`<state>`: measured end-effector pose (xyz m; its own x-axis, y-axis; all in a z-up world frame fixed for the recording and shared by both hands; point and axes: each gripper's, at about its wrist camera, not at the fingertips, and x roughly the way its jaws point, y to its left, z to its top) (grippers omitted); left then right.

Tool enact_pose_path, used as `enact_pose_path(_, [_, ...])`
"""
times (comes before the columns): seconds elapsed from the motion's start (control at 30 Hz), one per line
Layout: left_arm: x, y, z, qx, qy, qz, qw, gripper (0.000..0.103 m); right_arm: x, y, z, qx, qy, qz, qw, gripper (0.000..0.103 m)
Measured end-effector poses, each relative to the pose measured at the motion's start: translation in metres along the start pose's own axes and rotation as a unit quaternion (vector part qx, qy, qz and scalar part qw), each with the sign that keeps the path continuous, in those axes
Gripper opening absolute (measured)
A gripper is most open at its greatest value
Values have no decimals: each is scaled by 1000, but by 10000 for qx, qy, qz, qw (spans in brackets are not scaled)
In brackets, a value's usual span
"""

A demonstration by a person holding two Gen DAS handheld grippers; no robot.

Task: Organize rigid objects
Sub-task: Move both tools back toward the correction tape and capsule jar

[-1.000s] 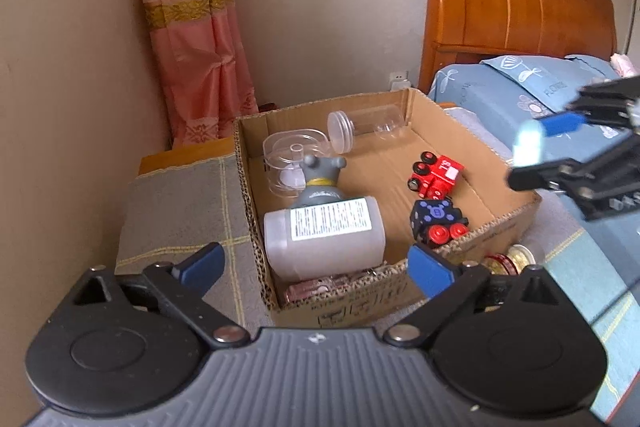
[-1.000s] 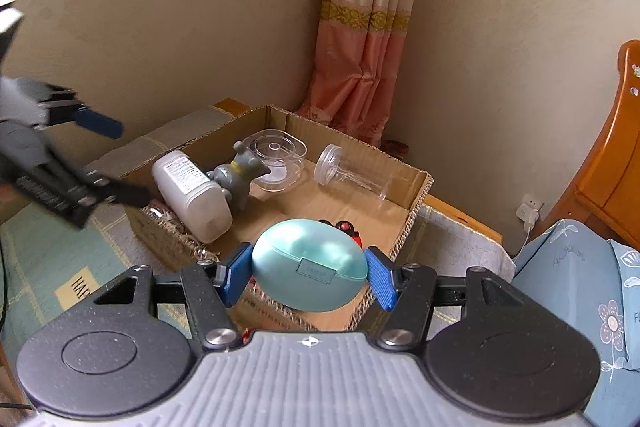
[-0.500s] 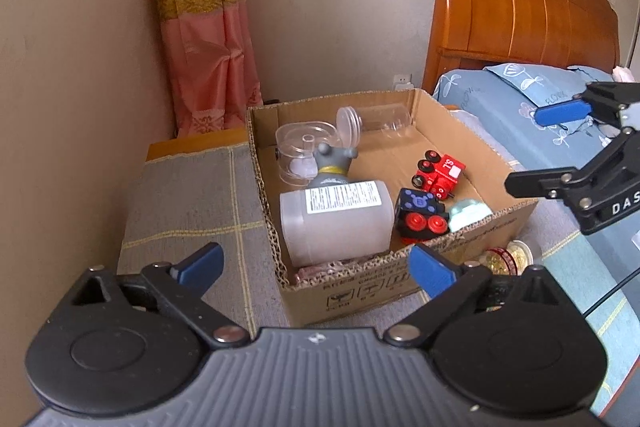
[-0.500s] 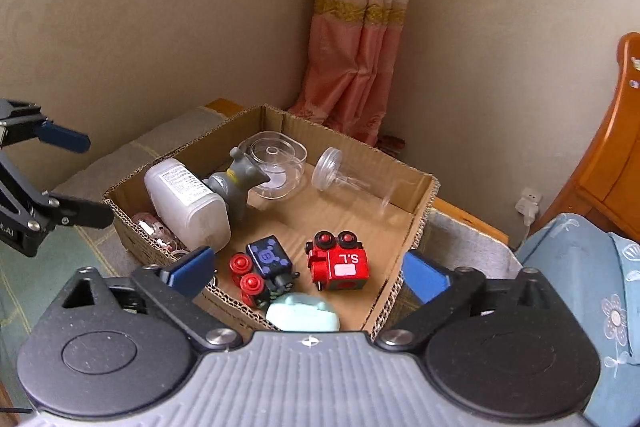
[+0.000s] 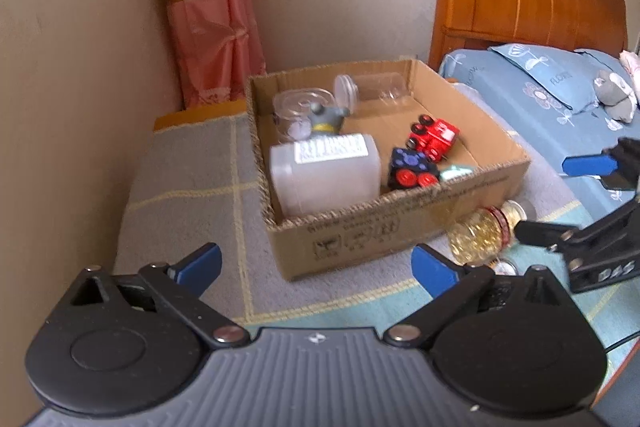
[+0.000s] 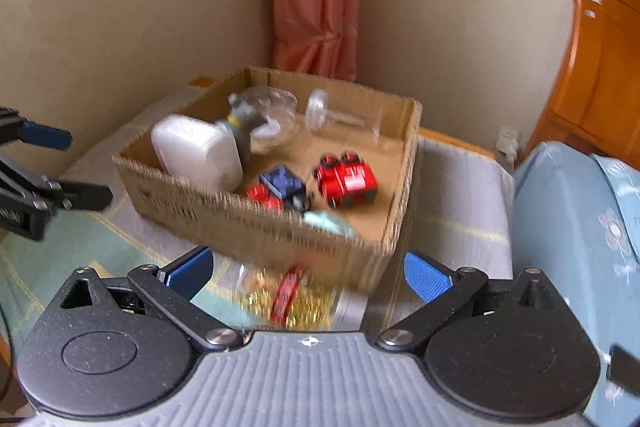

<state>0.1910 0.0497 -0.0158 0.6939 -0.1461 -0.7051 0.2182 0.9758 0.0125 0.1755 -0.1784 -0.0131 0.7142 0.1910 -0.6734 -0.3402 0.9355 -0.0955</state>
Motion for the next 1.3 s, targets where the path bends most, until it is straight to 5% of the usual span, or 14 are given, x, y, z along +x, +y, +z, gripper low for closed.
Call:
enact_pose_path(0.43, [8,-20,-23,-9,346,-204,9992,101,18,-21,-59,449,348,-922,9941,103])
enact_pose_path(0.67, [6,-26,-30,-48,462,-305,9985,101,42,-26,-64,447,510,-630,9957,103])
enact_pose_path(1.03, [8,-17,-41,-110,610,-207,9979,101,36,28,-62,239,561,103,9981,103])
enact_pose_path(1.3, [28,-24,-61,247,1048,-250,9939,101,28,24,-64,395,549,84,9977,103])
